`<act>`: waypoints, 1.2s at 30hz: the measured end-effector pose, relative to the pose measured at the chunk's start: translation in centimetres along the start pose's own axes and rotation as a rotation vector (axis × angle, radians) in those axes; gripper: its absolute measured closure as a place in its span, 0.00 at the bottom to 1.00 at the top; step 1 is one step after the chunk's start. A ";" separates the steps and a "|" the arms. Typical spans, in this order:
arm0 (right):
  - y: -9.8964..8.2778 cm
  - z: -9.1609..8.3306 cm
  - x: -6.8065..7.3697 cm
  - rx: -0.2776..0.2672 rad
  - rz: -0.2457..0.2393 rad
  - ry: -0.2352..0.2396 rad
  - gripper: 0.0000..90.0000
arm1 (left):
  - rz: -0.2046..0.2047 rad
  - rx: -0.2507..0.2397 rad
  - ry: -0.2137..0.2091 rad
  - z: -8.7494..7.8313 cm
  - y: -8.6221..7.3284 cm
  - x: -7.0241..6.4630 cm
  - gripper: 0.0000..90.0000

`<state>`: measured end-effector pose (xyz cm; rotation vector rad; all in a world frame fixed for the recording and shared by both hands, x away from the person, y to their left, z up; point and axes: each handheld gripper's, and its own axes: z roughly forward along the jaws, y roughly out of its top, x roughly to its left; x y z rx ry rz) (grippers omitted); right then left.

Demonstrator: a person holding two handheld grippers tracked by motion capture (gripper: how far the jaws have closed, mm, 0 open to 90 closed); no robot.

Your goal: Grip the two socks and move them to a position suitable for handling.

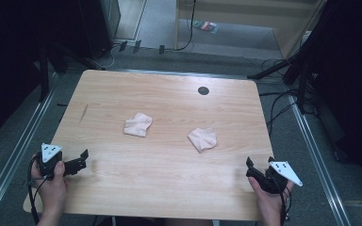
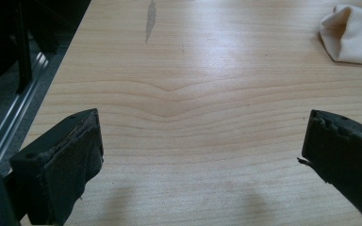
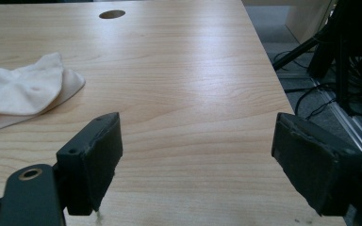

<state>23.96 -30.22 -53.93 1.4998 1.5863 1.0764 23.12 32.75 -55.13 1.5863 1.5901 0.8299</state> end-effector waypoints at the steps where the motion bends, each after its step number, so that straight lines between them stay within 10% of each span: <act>1: 0.0 0.0 0.0 0.000 0.000 0.000 0.19 | 0.000 0.000 0.000 0.0 0.0 0.0 0.00; 9: 0.4 0.0 0.0 -0.017 0.031 0.009 0.20 | -0.040 -0.014 0.066 0.1 0.1 0.1 0.00; 17: 2.1 0.3 1.5 -0.017 0.060 0.011 0.21 | -0.033 0.008 0.044 0.3 0.2 0.1 0.00; 24: 4.9 1.2 3.4 -0.007 -0.005 -0.005 0.26 | -0.002 0.038 0.038 0.7 0.4 -0.1 0.00; 36: 6.4 5.0 8.6 0.028 -0.065 0.142 0.46 | 0.007 0.062 0.036 1.0 0.5 -0.2 0.00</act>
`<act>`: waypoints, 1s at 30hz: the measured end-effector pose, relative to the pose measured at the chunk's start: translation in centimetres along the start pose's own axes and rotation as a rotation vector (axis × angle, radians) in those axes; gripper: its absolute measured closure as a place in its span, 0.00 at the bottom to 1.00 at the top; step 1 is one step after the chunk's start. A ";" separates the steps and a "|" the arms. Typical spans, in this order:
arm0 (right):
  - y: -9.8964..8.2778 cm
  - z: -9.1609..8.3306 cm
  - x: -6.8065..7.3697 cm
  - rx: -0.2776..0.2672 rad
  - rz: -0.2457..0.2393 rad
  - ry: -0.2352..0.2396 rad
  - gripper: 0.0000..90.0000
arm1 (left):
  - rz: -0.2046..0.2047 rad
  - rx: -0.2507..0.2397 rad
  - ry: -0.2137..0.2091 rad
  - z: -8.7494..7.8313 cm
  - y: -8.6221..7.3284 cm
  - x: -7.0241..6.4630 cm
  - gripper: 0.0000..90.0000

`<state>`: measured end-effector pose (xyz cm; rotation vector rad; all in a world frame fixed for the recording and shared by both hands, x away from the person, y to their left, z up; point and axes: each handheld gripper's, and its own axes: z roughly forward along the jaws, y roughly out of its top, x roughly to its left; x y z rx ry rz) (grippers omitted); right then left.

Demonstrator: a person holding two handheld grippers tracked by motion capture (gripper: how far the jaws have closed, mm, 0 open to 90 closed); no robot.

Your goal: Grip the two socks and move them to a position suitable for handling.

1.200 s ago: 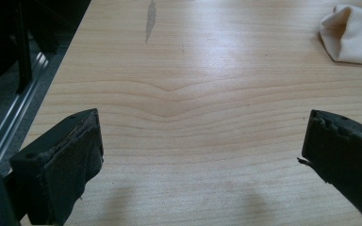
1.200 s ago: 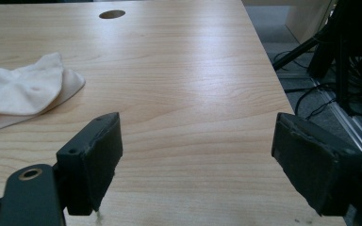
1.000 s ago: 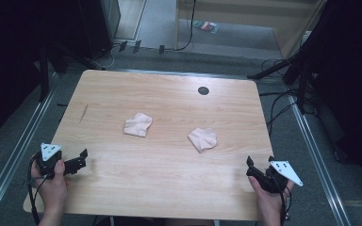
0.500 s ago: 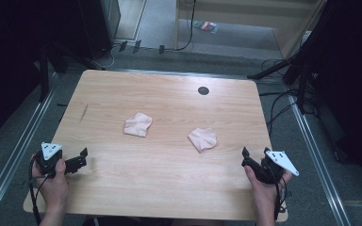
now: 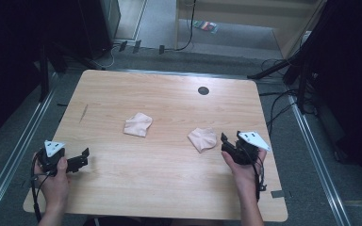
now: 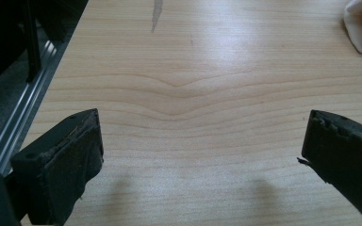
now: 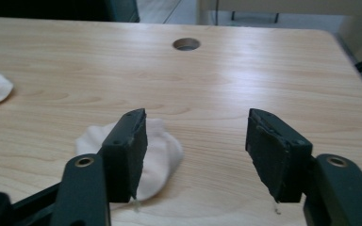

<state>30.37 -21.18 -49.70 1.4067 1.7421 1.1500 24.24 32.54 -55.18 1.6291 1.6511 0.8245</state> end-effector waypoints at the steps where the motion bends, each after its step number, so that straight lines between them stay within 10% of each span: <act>1: 0.0 0.4 0.4 0.010 -0.011 0.008 0.47 | 0.002 0.000 0.000 0.0 0.0 0.0 0.00; 12: -1.9 5.3 3.2 0.142 -0.053 0.142 0.64 | 0.017 0.008 -0.006 0.0 0.0 -0.2 0.00; 25: -2.9 6.5 4.7 0.231 -0.122 0.114 0.67 | 0.019 0.014 -0.015 0.1 0.0 -0.2 0.00; 30: -3.0 6.4 5.4 0.232 -0.173 0.099 0.88 | 0.024 0.019 -0.016 0.1 0.0 -0.3 0.00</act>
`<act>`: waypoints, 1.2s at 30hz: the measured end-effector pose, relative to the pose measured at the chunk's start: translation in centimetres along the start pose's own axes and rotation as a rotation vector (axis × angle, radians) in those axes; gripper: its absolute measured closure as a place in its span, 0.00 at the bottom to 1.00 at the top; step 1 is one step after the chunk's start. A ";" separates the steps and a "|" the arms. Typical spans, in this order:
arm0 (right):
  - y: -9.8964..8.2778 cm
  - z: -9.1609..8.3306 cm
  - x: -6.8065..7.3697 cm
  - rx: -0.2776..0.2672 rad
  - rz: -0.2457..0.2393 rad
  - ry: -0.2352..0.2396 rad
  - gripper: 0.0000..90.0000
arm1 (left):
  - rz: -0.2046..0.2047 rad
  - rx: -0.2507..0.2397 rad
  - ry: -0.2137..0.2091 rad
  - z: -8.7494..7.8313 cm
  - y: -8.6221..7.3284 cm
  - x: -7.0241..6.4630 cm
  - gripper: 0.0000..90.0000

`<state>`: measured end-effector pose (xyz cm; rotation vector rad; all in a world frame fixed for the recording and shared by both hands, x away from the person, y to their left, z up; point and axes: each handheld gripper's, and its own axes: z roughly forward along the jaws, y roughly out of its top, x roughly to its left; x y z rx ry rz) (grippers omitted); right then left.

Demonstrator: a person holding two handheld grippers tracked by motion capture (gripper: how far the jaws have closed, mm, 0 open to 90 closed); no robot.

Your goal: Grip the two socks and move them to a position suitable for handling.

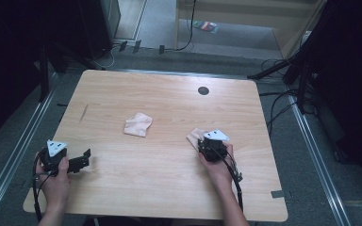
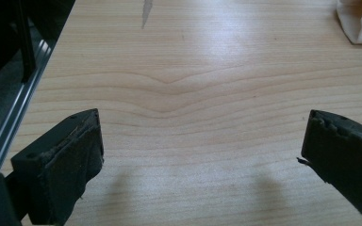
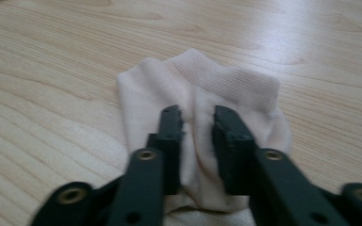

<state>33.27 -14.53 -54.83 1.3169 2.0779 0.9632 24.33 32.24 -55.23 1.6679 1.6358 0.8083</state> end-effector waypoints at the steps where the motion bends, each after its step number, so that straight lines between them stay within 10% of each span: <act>1: 0.0 0.0 0.0 0.000 -0.001 0.005 0.90 | 0.001 0.001 0.000 0.0 0.0 0.0 0.00; 21: 2.3 -5.4 1.2 -0.160 0.052 0.073 0.95 | -0.029 -0.019 -0.030 -0.3 0.3 -0.3 0.00; 36: 2.0 -9.0 4.0 -0.203 0.049 0.093 0.95 | 0.030 -0.067 -0.124 -1.7 0.9 -3.6 0.00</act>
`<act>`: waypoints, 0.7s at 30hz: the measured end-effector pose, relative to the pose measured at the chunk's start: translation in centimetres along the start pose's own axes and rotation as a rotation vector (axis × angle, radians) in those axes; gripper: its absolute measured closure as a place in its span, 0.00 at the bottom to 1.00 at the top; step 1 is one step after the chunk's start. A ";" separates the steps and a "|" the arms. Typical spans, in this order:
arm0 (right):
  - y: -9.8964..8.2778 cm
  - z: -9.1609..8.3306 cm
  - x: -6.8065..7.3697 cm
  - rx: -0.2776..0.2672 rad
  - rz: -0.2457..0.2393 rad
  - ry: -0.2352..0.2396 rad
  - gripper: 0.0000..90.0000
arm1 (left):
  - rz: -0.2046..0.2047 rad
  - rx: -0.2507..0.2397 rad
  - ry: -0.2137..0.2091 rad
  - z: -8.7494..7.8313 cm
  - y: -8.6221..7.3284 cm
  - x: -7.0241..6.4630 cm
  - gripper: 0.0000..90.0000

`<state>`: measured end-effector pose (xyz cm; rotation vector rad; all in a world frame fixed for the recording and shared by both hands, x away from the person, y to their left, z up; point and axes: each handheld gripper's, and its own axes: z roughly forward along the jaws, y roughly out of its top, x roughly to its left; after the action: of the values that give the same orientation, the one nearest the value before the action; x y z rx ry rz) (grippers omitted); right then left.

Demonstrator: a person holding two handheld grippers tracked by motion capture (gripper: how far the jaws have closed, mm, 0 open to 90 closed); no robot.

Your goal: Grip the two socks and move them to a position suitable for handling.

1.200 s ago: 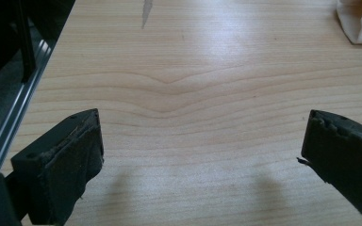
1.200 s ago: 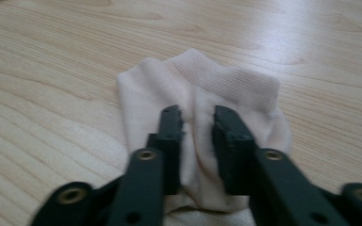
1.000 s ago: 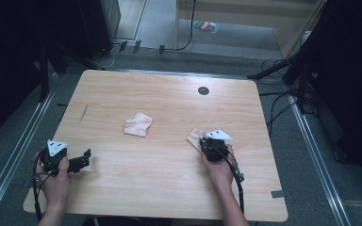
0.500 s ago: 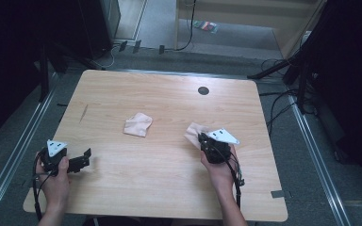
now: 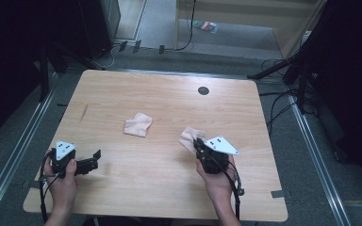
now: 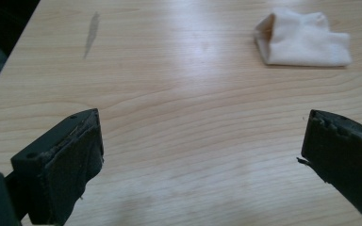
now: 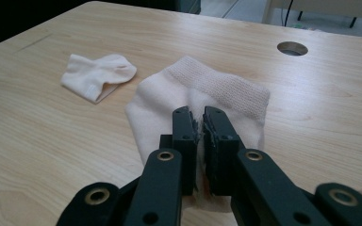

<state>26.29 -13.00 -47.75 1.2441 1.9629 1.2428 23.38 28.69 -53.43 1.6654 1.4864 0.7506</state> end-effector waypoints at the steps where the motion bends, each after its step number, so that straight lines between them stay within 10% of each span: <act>1: -0.2 -0.2 0.4 -0.005 -0.008 -0.004 0.95 | -0.006 -0.005 -0.018 -0.1 0.1 -0.2 0.00; 21: -4.1 0.1 6.2 0.063 -0.026 0.040 0.94 | 0.082 -0.032 -0.244 -0.7 0.2 -8.0 0.00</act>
<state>21.78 -8.17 -51.12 1.2293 2.0549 1.2104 21.78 20.87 -52.38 1.7346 1.2365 0.5872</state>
